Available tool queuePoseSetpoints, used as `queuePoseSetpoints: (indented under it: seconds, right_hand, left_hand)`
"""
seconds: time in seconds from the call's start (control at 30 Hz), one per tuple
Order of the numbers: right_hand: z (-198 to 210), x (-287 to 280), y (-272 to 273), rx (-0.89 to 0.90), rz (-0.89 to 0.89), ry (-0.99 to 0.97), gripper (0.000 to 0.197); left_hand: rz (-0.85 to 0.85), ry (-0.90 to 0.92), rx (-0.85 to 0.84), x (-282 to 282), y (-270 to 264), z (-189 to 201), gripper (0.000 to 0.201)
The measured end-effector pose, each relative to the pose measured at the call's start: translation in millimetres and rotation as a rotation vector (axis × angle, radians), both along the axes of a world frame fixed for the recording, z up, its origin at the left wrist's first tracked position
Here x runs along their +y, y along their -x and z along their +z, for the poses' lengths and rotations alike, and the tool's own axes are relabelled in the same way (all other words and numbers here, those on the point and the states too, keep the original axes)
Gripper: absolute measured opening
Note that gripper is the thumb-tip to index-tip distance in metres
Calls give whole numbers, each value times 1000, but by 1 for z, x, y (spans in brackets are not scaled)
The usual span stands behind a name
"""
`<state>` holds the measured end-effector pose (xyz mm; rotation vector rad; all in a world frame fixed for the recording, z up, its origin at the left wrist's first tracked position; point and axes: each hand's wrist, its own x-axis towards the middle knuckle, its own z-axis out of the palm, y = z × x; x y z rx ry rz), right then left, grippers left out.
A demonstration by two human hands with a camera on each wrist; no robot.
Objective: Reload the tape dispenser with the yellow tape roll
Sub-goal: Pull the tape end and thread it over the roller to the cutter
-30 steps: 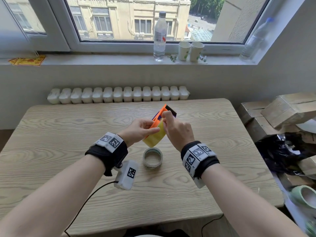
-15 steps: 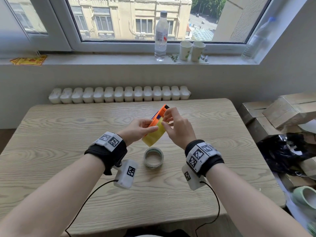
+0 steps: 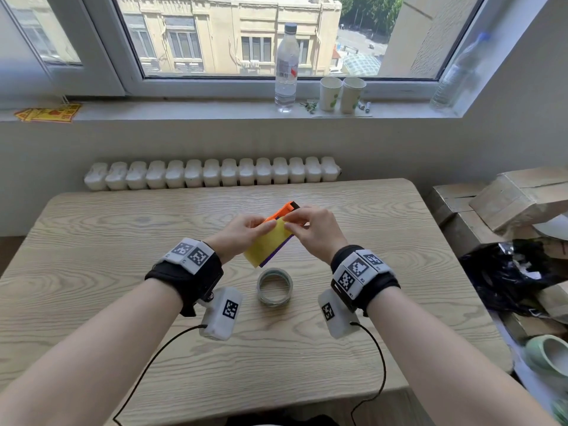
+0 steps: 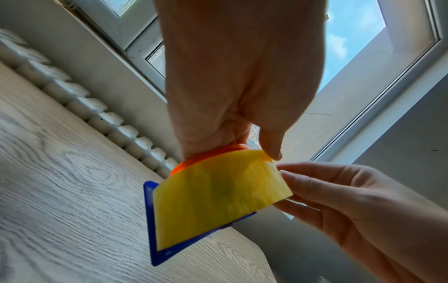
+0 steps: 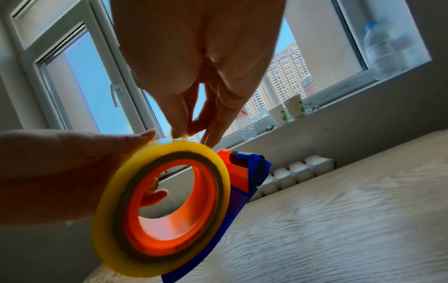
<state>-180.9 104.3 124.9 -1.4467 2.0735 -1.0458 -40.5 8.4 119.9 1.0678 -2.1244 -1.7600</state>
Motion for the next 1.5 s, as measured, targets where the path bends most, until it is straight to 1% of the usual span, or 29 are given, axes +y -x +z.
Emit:
queuePoseSetpoints:
  seconds: [0.1, 0.2, 0.23, 0.33, 0.4, 0.5, 0.63, 0.73, 0.83, 0.87, 0.93, 1.0, 1.03, 1.1, 1.27, 1.33, 1.43, 1.5]
  right_hand:
    - [-3, -2, 1, -8, -40, 26, 9]
    - [-6, -3, 3, -9, -61, 24, 7]
    - [-7, -2, 3, -17, -66, 23, 8]
    - [-8, -2, 2, -47, -73, 33, 8]
    - [-5, -2, 2, -113, -77, 16, 8]
    - [-1, -2, 2, -197, -58, 31, 7]
    - [0, -2, 3, -343, -64, 60, 20]
    - [1, 1, 5, -463, -102, 87, 15]
    - [1, 4, 4, -578, -147, 81, 5]
    - [1, 5, 4, -587, -159, 82, 3]
    - [3, 5, 3, -532, -169, 86, 10]
    - [5, 7, 1, -483, -162, 95, 14]
    - [5, 7, 1, -472, -160, 101, 15]
    - [4, 7, 1, -442, -185, 110, 16]
    - [3, 7, 4, -381, -204, 109, 20]
    - [4, 8, 5, -393, -199, 99, 20]
    - [6, 8, 4, -435, -191, 118, 20]
    - [7, 8, 2, -449, -173, 132, 20]
  left_hand:
    - [-51, -44, -1, 1, -2, 2, 23]
    - [-129, -26, -71, -1, -4, 3, 41]
    - [-133, -25, -65, -1, -4, 3, 42]
    - [-109, -13, -33, -1, -3, 5, 33]
    - [-101, -31, -7, 0, -2, 6, 33]
    - [-63, -11, 9, 1, -1, 6, 39]
    - [7, 26, -21, -2, 1, 3, 44]
    - [34, 7, -47, -3, 2, 5, 48]
    - [22, -25, -62, -1, 3, 8, 47]
    - [5, -37, -58, -1, 2, 9, 49]
    - [-56, -40, -52, 0, -1, 12, 53]
    - [-112, -28, -63, -1, -2, 12, 45]
    - [-114, -20, -62, 0, -2, 12, 40]
    - [-87, 4, -53, 3, -1, 14, 35]
    - [-46, 98, -70, 12, 2, 14, 35]
    - [-25, 94, -74, 13, 3, 14, 33]
    - [24, 104, -74, 12, 5, 14, 20]
    - [70, 111, -83, 11, 6, 13, 20]
